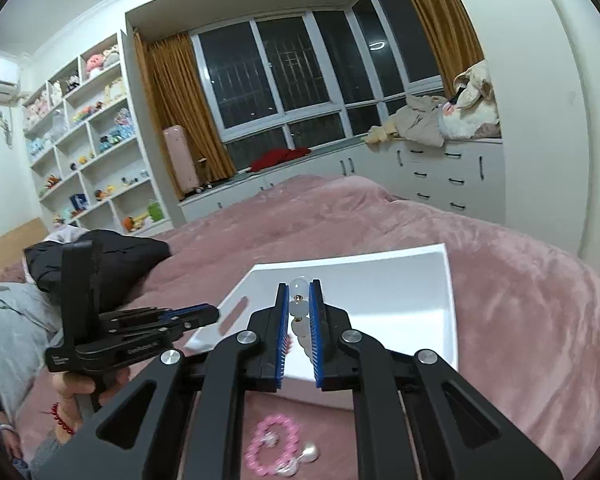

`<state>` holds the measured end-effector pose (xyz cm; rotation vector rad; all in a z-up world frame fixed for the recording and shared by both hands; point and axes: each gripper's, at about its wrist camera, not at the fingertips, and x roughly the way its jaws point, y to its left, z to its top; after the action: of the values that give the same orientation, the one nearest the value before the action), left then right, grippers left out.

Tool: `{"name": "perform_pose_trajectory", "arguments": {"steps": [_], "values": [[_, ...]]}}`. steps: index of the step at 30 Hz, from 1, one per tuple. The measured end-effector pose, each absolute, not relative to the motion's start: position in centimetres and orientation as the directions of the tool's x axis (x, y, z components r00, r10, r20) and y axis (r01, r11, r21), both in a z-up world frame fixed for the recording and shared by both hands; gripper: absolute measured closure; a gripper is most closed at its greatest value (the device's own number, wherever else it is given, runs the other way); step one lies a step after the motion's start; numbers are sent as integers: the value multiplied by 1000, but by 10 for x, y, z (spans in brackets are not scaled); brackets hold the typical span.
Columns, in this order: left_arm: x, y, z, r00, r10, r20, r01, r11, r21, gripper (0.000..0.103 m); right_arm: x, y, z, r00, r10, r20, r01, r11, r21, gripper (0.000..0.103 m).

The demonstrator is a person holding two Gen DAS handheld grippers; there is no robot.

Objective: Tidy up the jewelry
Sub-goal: 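Lift the gold earring and white bracelet and carry both over the box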

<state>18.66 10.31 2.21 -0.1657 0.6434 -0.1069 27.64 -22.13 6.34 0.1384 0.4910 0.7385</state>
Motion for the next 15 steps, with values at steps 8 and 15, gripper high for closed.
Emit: {"name": "perform_pose_trajectory", "arguments": {"steps": [8,15], "values": [[207,110,1,772,-154,-616,42,980,-193,86,313,-207,42,641,623,-449,-579,776,250,92],[220,115,-25,746,-153,-649,23,979,-204,86,336,-192,12,618,598,-510,-566,789,240,92]]}}
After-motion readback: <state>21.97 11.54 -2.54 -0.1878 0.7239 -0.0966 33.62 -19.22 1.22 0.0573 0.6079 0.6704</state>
